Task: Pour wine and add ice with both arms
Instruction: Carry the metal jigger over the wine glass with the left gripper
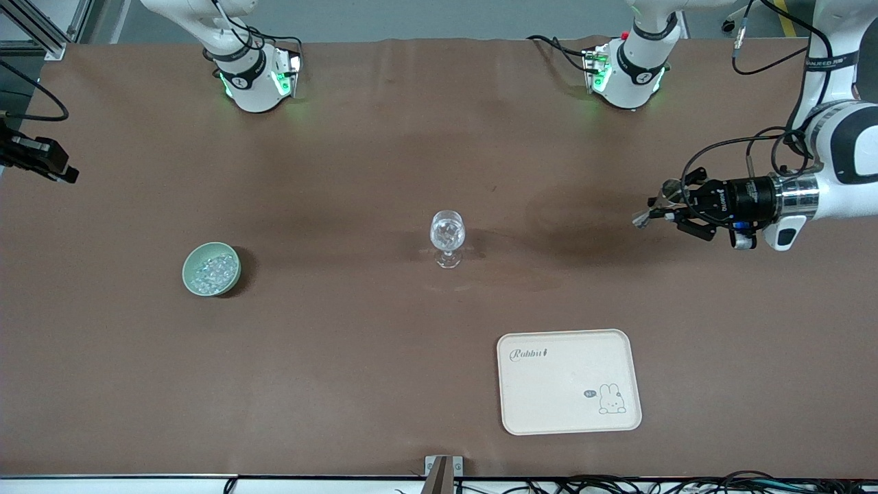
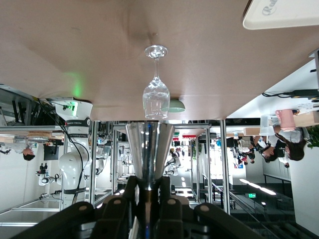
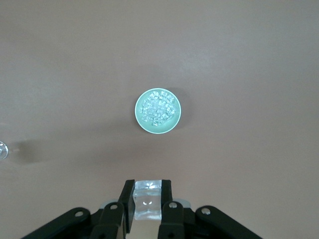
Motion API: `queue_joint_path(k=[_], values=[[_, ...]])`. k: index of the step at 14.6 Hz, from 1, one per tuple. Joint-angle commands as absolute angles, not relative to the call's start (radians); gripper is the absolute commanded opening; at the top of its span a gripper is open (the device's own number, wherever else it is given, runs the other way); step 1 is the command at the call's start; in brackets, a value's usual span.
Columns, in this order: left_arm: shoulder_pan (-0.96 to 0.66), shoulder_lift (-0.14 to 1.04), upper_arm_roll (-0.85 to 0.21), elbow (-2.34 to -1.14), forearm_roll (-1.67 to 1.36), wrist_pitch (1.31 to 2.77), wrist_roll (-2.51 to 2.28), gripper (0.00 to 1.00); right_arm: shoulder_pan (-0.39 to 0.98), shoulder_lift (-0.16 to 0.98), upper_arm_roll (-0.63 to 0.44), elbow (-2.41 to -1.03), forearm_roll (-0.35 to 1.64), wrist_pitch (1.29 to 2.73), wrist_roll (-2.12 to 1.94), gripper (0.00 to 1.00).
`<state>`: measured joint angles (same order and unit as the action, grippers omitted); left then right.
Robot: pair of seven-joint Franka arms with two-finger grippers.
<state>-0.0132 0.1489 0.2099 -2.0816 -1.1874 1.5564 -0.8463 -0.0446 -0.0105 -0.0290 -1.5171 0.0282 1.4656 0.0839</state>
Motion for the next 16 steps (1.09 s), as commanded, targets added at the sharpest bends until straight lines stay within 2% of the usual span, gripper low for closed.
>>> queue_joint_path(k=[1, 7, 11, 14, 16], values=[[-0.006, 0.077, 0.090, -2.091, -1.172, 1.665, -0.958, 0.01, -0.057, -0.021, -0.020, -1.531, 0.032, 1.468, 0.086, 0.01], [-0.008, 0.067, -0.214, -2.105, -1.170, 1.989, -1.083, 0.01, -0.057, -0.021, -0.021, -1.529, 0.031, 1.468, 0.086, 0.01], [-0.011, 0.107, -0.326, -2.100, -1.117, 2.138, -1.137, 0.01, -0.060, -0.021, -0.023, -1.529, 0.032, 1.467, 0.086, 0.00], [-0.017, 0.169, -0.418, -2.094, -1.114, 2.304, -1.146, 0.01, -0.060, -0.021, -0.023, -1.529, 0.032, 1.466, 0.084, 0.00], [-0.021, 0.192, -0.442, -2.086, -1.114, 2.344, -1.146, 0.01, -0.060, -0.021, -0.023, -1.529, 0.032, 1.466, 0.084, 0.00]])
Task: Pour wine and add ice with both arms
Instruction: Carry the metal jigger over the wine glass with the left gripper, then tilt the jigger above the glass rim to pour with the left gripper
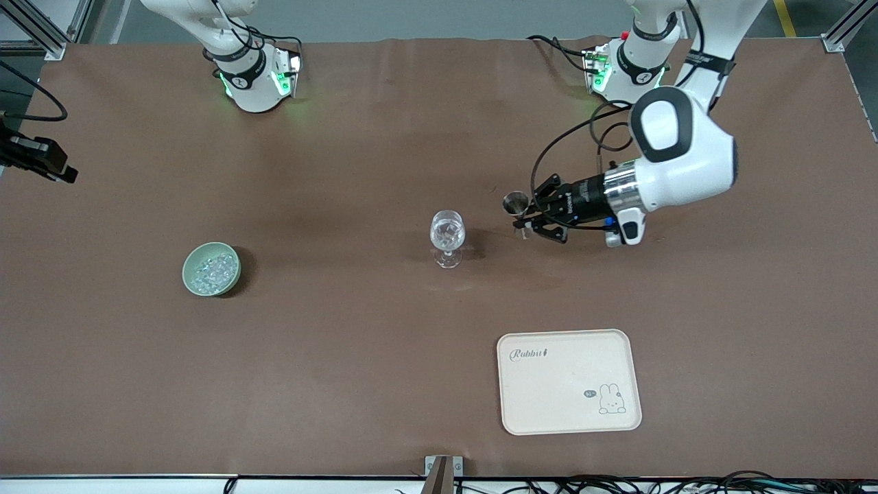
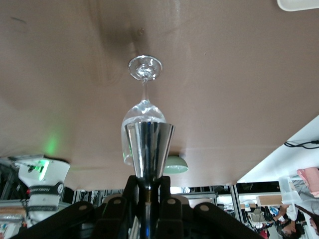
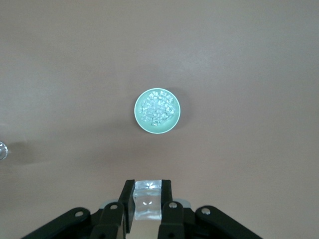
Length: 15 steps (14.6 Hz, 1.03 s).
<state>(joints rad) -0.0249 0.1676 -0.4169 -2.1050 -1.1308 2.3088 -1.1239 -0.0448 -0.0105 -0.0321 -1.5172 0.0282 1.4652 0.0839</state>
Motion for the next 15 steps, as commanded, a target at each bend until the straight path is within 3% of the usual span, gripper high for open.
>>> queue_joint_path(k=[1, 8, 15], values=[[-0.023, 0.202, -0.448, -2.074, -1.112, 2.350, -1.147, 0.01, -0.058, -0.021, -0.023, -1.529, 0.032, 1.466, 0.086, 0.00], [-0.025, 0.360, -0.521, -1.910, -0.741, 2.353, -1.429, 0.02, -0.058, -0.021, -0.023, -1.529, 0.032, 1.465, 0.086, 0.00], [-0.047, 0.388, -0.541, -1.873, -0.629, 2.352, -1.460, 0.01, -0.058, -0.021, -0.023, -1.529, 0.032, 1.457, 0.086, 0.00]])
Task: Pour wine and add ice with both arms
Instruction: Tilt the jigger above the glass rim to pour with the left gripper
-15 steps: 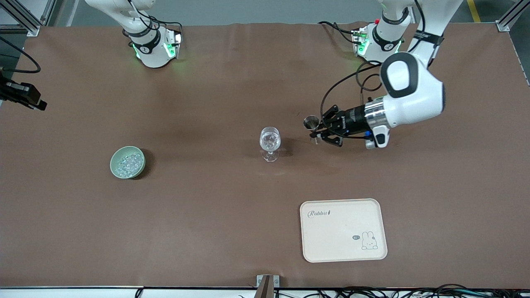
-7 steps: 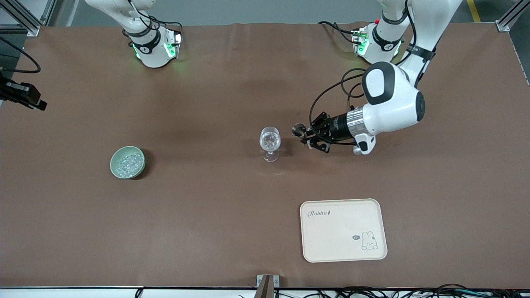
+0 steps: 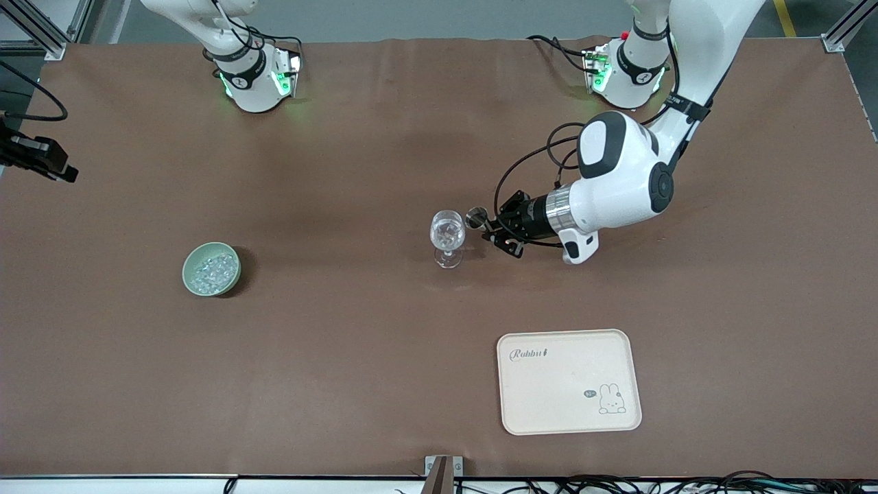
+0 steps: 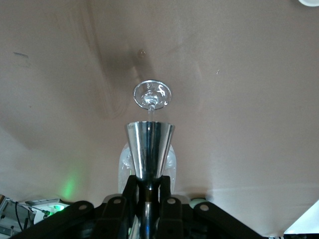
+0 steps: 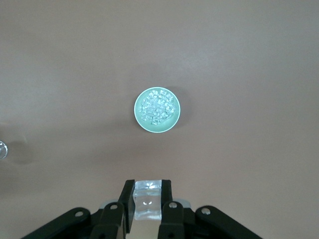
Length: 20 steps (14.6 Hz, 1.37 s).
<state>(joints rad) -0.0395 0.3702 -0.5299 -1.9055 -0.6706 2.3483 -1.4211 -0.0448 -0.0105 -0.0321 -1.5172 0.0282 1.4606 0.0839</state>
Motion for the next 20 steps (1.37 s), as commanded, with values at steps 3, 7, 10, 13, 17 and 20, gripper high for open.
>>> queue_joint_path(k=[3, 7, 10, 13, 17, 20], values=[[-0.055, 0.434, -0.564, -1.823, -0.499, 2.352, -1.552, 0.01, -0.058, -0.021, -0.023, -1.529, 0.032, 1.459, 0.086, 0.00], [-0.055, 0.477, -0.598, -1.784, -0.342, 2.352, -1.655, 0.01, -0.061, -0.021, -0.023, -1.534, 0.032, 1.454, 0.086, 0.01], [-0.055, 0.477, -0.614, -1.781, -0.319, 2.352, -1.666, 0.01, -0.060, -0.021, -0.023, -1.534, 0.032, 1.456, 0.086, 0.01], [-0.057, 0.476, -0.615, -1.779, -0.272, 2.352, -1.689, 0.01, -0.060, -0.021, -0.023, -1.534, 0.032, 1.453, 0.086, 0.01], [-0.057, 0.466, -0.618, -1.776, -0.233, 2.350, -1.701, 0.01, -0.061, -0.021, -0.025, -1.534, 0.032, 1.453, 0.086, 0.01], [-0.057, 0.466, -0.629, -1.753, -0.204, 2.341, -1.719, 0.01, -0.061, -0.021, -0.025, -1.534, 0.032, 1.451, 0.086, 0.01]])
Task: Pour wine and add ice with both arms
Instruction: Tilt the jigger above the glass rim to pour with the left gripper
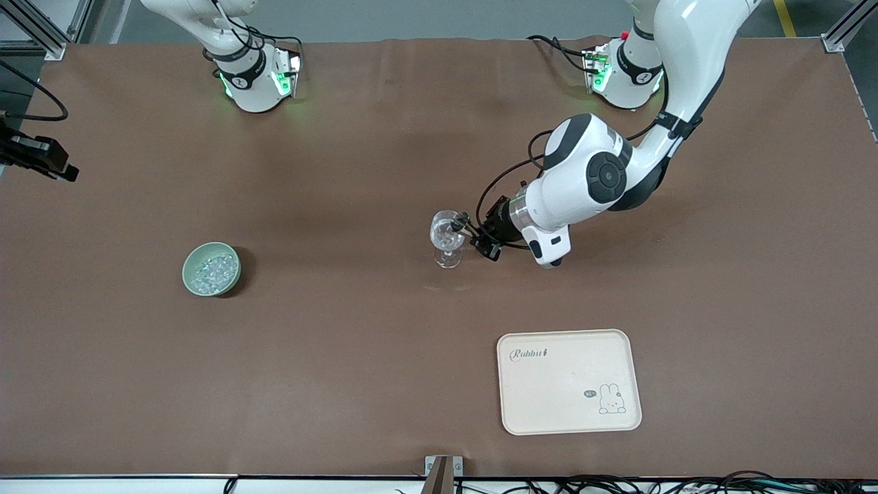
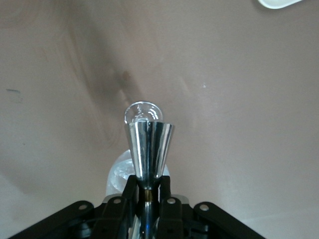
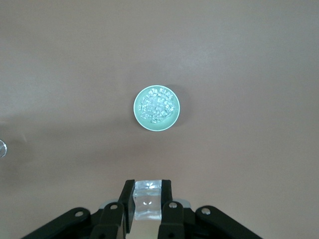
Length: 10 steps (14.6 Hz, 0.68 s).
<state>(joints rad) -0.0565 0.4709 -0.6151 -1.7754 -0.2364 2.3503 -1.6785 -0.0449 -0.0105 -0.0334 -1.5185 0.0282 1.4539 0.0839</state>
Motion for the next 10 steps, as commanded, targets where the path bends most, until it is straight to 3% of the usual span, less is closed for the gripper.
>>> queue_joint_path(k=[1, 10], values=[[-0.058, 0.466, -0.630, -1.747, -0.175, 2.341, -1.747, 0.01, -0.061, -0.021, -0.025, -1.534, 0.032, 1.453, 0.086, 0.01], [-0.058, 0.468, -0.649, -1.732, -0.034, 2.309, -1.822, 0.02, -0.061, -0.021, -0.025, -1.534, 0.034, 1.453, 0.086, 0.01]])
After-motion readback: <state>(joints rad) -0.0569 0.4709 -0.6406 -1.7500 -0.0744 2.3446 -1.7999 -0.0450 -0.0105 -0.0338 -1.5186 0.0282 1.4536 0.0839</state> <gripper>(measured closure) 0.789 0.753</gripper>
